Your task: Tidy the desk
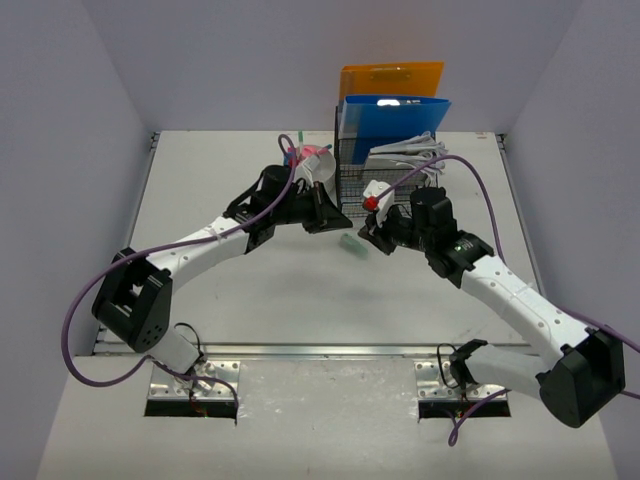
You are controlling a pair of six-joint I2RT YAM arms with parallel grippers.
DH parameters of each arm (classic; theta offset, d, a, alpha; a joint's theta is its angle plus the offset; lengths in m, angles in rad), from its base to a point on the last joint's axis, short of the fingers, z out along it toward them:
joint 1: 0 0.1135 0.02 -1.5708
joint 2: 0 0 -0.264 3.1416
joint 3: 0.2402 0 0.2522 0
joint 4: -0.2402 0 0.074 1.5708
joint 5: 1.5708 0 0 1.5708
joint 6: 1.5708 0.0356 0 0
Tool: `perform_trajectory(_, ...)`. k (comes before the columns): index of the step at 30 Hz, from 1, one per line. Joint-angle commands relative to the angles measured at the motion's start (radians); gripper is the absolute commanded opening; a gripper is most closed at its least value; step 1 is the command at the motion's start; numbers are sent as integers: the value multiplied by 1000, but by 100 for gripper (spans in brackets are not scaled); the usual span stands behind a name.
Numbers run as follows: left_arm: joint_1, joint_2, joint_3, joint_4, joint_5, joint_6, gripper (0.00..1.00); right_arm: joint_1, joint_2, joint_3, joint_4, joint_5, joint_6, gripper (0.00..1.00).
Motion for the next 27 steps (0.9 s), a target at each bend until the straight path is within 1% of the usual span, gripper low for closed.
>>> perform_trajectory(1,30,-20,28,-18,-26,50,0,8,-5,32,29,28,10,41)
perform_trajectory(2,37,-23,42,-52,-63,104,0,5,-9,28,26,57,14,47)
perform_trajectory(3,40,-31,62,-111,-120,171,4,1,-15,14,25,96,28,53)
perform_trajectory(4,42,-40,77,-168,-182,231,12,-3,-22,-1,26,129,45,58)
perform_trajectory(5,42,-52,74,-186,-239,279,23,-8,-28,-12,26,151,58,59)
perform_trajectory(6,42,-68,61,-182,-253,289,29,-10,-31,-24,27,175,71,59)
perform_trajectory(7,41,-88,47,-177,-314,333,36,-11,-35,-40,29,206,93,59)
perform_trajectory(8,42,-94,33,-179,-343,356,42,-15,-37,-63,30,254,127,59)
perform_trajectory(10,41,-96,23,-194,-392,403,46,-21,-34,-97,19,298,157,57)
perform_trajectory(11,42,-100,2,-178,-391,413,48,-26,-32,-110,12,279,146,56)
perform_trajectory(12,42,-103,-10,-169,-376,433,49,-26,-34,-139,10,225,78,54)
perform_trajectory(14,41,-103,-31,-158,-343,459,49,-26,-34,-178,-1,39,-47,51)
perform_trajectory(16,41,-106,-37,-160,-299,489,49,-25,-9,-195,-33,-50,-181,52)
perform_trajectory(17,42,-113,-42,-161,-270,499,50,-25,23,-185,-61,-95,-275,54)
perform_trajectory(20,46,-133,-57,-155,-188,511,51,-25,118,-132,-139,-152,-472,57)
perform_trajectory(22,61,-143,-60,-155,-117,518,53,-25,210,-51,-195,-181,-597,63)
perform_trajectory(24,85,-150,-57,-168,1,525,59,-25,305,35,-275,-219,-662,68)
perform_trajectory(27,134,-181,-77,-158,83,513,70,-25,449,156,-336,-244,-736,72)
